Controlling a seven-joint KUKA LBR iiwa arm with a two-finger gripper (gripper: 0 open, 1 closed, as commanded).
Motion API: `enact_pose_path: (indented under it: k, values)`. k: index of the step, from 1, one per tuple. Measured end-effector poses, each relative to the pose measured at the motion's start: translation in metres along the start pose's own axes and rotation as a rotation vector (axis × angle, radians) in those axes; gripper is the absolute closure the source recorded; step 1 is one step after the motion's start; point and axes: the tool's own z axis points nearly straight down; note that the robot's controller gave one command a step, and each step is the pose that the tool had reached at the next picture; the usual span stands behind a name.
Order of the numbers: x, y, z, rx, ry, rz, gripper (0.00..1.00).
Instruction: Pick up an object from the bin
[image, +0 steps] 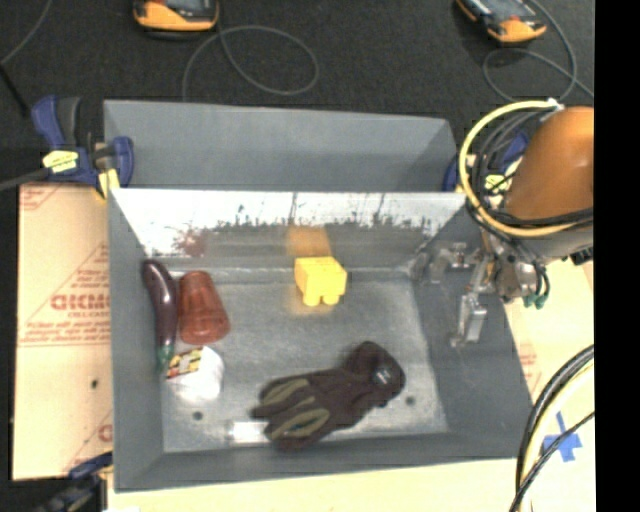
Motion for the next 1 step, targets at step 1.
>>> enact_pose_path:
  k: [1]
  values:
    - [0.0113,0.0318,0.0150,0.003,0.000,-0.025,0.00]
